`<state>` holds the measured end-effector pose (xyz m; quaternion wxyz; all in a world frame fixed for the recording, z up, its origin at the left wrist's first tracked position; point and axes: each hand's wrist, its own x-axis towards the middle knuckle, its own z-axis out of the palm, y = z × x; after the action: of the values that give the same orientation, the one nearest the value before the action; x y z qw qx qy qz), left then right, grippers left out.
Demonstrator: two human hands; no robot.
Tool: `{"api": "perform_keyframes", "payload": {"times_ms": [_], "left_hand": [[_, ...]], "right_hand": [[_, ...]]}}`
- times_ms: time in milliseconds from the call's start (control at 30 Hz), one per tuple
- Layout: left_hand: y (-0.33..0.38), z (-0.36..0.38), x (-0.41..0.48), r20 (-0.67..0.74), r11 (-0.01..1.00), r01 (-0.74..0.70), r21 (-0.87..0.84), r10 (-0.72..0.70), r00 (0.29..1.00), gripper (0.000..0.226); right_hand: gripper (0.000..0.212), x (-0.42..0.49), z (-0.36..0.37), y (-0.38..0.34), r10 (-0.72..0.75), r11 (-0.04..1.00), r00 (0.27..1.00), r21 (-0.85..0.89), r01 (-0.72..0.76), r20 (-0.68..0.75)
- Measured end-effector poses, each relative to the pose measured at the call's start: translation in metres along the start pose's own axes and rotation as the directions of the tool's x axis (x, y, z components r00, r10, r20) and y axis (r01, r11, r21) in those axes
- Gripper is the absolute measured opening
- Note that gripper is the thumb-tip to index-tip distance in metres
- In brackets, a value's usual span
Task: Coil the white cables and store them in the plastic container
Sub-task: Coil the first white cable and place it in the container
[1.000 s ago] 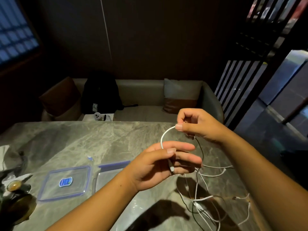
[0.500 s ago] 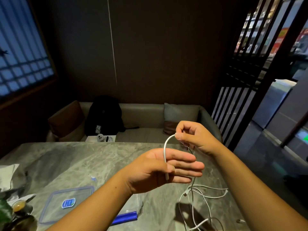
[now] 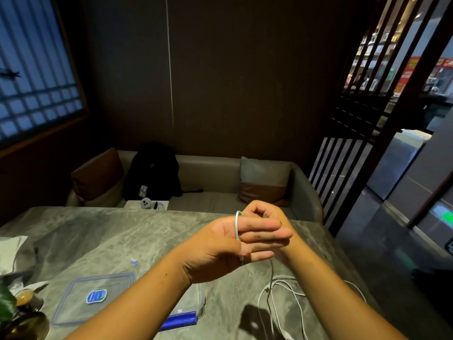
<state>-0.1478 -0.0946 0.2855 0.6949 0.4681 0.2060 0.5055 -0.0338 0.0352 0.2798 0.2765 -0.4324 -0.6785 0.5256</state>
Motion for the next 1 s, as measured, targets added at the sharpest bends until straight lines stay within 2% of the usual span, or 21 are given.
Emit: {"api": "perform_keyframes", "payload": {"times_ms": [33,67,100,133,167,200,233,333,467,567,800,1000], "left_hand": [[0.000,-0.001,0.000,0.002,1.000,-0.018,-0.002,0.018,1.000,0.058],[0.001,-0.002,0.000,0.003,0.999,-0.038,-0.006,0.038,0.999,0.058],[0.001,-0.004,0.000,0.000,0.998,-0.057,-0.012,0.057,0.998,0.057],[0.002,-0.005,0.000,-0.009,0.997,-0.074,-0.020,0.074,0.997,0.057],[0.002,-0.008,0.000,-0.023,0.995,-0.092,-0.027,0.091,0.996,0.057],[0.002,-0.010,0.000,-0.038,0.993,-0.111,-0.034,0.109,0.993,0.057],[0.002,-0.013,0.000,-0.054,0.991,-0.127,-0.041,0.125,0.991,0.057],[0.000,-0.021,0.000,-0.104,0.988,-0.147,-0.045,0.142,0.984,0.056],[-0.006,-0.029,-0.002,-0.173,0.991,-0.125,-0.050,0.114,0.978,0.057],[-0.013,-0.037,-0.003,-0.214,0.997,-0.079,-0.024,0.072,0.974,0.058],[-0.025,-0.051,-0.007,-0.274,1.000,-0.010,-0.018,0.004,0.962,0.057],[-0.027,-0.057,-0.012,-0.256,0.996,0.083,-0.031,-0.088,0.963,0.056]], "right_hand": [[0.032,0.007,0.044,0.000,-0.013,0.996,0.946,-0.088,-0.017,-0.325],[0.033,0.013,0.075,0.002,-0.128,0.955,0.728,-0.281,-0.092,-0.674],[0.030,0.007,0.085,0.006,-0.138,0.932,0.644,-0.318,-0.172,-0.753],[0.029,-0.005,0.079,0.012,-0.007,0.968,0.767,-0.196,-0.155,-0.641],[0.029,-0.029,0.056,0.021,0.139,0.990,0.930,0.018,-0.141,-0.341],[0.030,-0.053,0.024,0.028,0.209,0.971,0.978,0.121,-0.207,-0.005],[0.031,-0.065,0.024,0.034,0.128,0.982,0.983,0.122,-0.144,0.129],[0.040,-0.075,0.033,0.047,0.003,0.992,0.988,0.123,-0.022,0.151],[0.027,-0.102,0.044,0.044,-0.100,0.990,0.969,0.120,0.074,0.227],[0.020,-0.118,0.031,0.040,-0.108,0.992,0.970,0.092,0.090,0.218],[0.009,-0.139,-0.007,0.016,-0.127,0.983,0.944,0.166,0.078,0.306],[0.014,-0.135,-0.044,0.007,-0.261,0.964,0.950,0.105,0.246,0.173]]}}
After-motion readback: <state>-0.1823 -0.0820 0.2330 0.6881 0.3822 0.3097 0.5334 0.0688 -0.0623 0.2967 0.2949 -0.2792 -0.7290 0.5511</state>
